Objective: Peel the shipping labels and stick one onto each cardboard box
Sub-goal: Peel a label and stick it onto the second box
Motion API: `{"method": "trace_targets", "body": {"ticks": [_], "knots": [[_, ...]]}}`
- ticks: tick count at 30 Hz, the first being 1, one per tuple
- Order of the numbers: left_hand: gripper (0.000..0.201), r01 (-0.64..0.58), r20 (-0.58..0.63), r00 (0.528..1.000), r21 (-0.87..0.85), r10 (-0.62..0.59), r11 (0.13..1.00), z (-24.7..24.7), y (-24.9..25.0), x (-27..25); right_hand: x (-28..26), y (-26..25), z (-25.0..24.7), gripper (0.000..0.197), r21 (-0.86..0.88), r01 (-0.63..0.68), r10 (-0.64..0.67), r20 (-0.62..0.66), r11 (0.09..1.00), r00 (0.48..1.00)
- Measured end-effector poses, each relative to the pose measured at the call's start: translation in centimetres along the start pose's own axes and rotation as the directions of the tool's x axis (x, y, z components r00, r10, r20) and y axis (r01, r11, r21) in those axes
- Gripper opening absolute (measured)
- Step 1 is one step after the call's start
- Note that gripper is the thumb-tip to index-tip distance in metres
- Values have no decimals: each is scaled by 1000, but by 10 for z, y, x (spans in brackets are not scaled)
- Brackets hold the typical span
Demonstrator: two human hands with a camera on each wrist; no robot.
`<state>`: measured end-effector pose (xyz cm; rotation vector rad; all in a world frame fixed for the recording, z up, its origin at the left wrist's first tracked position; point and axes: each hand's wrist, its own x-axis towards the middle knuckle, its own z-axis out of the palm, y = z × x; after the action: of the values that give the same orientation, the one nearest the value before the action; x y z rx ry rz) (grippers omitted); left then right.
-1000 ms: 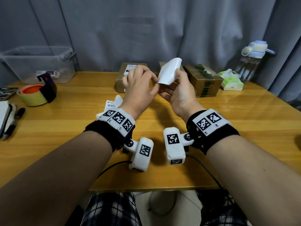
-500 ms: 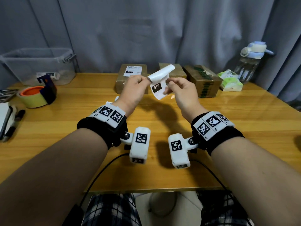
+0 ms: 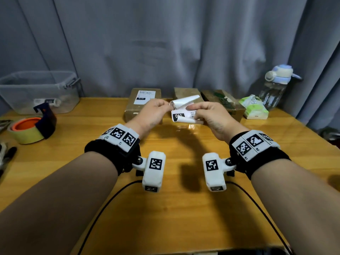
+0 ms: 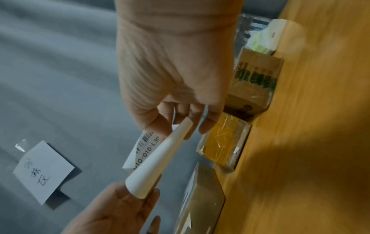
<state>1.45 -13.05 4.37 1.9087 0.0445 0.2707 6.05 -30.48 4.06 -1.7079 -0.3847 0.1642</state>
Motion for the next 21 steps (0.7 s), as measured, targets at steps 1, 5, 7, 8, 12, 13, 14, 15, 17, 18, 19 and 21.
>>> {"method": "trace_targets", "body": {"ticks": [1,5,7,8,12,13,14,15,17,18,19,21], "knots": [[19,-1,-7,1000,35,1,999,1,1,9,8,-2,-4,31,-10,-5,5,-16,1000,1000],[21,15,-133,991,64,-6,998,1,5,45,38,-10,-21,29,123,-46,60,-113,991,992],[22,48,-182,983,59,-37,997,3,6,64,57,-13,-30,31,200,-47,89,-208,979,974],[24,69,-189,980,56,-58,996,5,6,75,67,-15,-34,29,224,-52,108,-243,973,964],[48,176,-113,980,136,-161,975,20,0,110,98,-12,-42,22,321,-116,207,-268,940,941],[55,209,-84,977,150,-198,966,24,-3,121,106,-11,-42,23,319,-136,229,-274,938,934],[61,242,-60,970,161,-235,957,28,-6,130,112,-8,-42,24,314,-157,248,-277,936,928],[67,273,-46,962,178,-269,945,31,-10,139,117,-6,-41,25,318,-168,260,-276,933,925],[81,320,-41,947,229,-319,919,38,-17,159,129,-2,-40,26,325,-184,277,-272,928,922],[87,331,-45,943,247,-331,911,41,-21,168,135,0,-40,27,328,-196,289,-262,924,921],[92,331,-48,943,258,-330,908,42,-25,175,139,2,-40,27,331,-209,300,-253,920,920],[96,313,-35,948,268,-315,911,45,-31,185,145,4,-41,29,346,-217,310,-243,913,919]]}}
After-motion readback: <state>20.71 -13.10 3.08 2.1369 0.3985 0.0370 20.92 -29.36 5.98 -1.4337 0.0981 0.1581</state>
